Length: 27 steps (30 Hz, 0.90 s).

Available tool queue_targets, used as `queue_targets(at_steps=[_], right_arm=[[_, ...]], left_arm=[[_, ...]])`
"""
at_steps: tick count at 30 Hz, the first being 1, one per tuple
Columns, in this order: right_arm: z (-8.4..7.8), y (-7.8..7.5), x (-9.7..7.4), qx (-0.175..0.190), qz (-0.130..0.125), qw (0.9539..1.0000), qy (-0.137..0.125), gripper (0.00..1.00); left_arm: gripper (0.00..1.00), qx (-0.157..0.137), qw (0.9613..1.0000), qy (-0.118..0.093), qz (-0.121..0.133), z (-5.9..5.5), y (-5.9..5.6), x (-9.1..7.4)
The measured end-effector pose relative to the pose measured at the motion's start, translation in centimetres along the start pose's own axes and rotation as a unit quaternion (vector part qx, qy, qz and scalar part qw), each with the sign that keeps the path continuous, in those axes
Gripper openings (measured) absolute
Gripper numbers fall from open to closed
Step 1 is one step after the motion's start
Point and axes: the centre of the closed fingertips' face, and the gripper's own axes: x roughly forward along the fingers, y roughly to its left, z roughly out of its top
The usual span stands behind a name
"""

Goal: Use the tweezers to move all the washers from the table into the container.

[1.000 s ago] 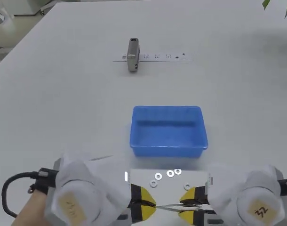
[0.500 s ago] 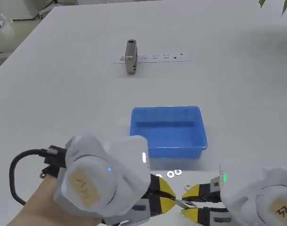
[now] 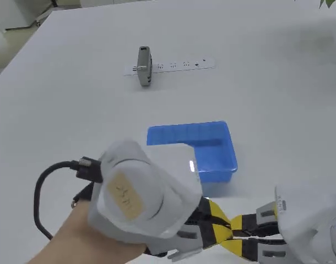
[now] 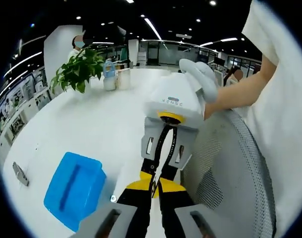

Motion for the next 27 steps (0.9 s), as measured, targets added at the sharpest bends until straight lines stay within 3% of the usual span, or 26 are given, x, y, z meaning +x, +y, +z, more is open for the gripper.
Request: queue_targets(at_steps=[3, 4, 6, 7, 11, 12, 15, 17, 20, 21, 23, 24, 27], right_arm=[[-0.2, -0.3, -0.3, 0.022, -0.001, 0.9997, -0.01, 0.01], [-0.3, -0.3, -0.4, 0.025, -0.001, 0.9996, -0.013, 0.01], [-0.3, -0.2, -0.4, 0.025, -0.002, 0.9996, -0.015, 0.01], [-0.2, -0.2, -0.4, 0.023, -0.001, 0.9996, -0.016, 0.01], [-0.1, -0.1, -0.3, 0.017, 0.0, 0.9997, -0.016, 0.01], [-0.1, -0.1, -0.3, 0.017, 0.0, 0.9997, -0.016, 0.01], [-0.1, -0.1, -0.3, 0.018, -0.001, 0.9997, -0.017, 0.01], [-0.1, -0.1, -0.3, 0.018, -0.001, 0.9997, -0.018, 0.01], [-0.1, 0.0, -0.3, 0.015, -0.001, 0.9998, -0.017, 0.01], [-0.1, 0.0, -0.3, 0.014, -0.001, 0.9998, -0.017, 0.01], [-0.1, 0.0, -0.3, 0.012, -0.001, 0.9998, -0.016, 0.01], [-0.1, 0.0, -0.3, 0.011, -0.001, 0.9998, -0.016, 0.01], [-0.1, 0.0, -0.3, 0.011, -0.001, 0.9998, -0.017, 0.01]], left_arm=[[0.31, -0.059, 0.9977, -0.031, 0.014, 0.0, 0.3, -0.4], [0.45, -0.071, 0.9961, -0.046, 0.028, 0.1, 0.6, -0.7], [0.68, -0.103, 0.9931, -0.044, 0.035, -0.5, 0.7, -0.9], [0.78, -0.095, 0.9939, -0.04, 0.038, -0.8, 0.7, -1.0], [0.94, -0.051, 0.9947, -0.023, 0.086, -2.0, 1.7, -1.4], [0.97, -0.039, 0.9947, -0.01, 0.095, -2.4, 1.8, -1.5], [0.92, 0.007, 0.9916, 0.034, 0.125, -3.6, 2.6, -1.4], [0.86, 0.016, 0.9897, 0.048, 0.134, -3.8, 2.8, -1.2], [0.61, 0.028, 0.9902, 0.05, 0.128, -3.3, 2.8, -0.6], [0.5, 0.03, 0.9924, 0.047, 0.109, -3.1, 2.3, -0.4], [0.23, 0.052, 0.993, 0.027, 0.103, -2.0, 2.0, -0.2], [0.13, 0.053, 0.9947, 0.031, 0.082, -1.8, 1.4, 0.0], [0.0, 0.061, 0.9957, 0.026, 0.064, -1.0, 1.0, 0.4]])
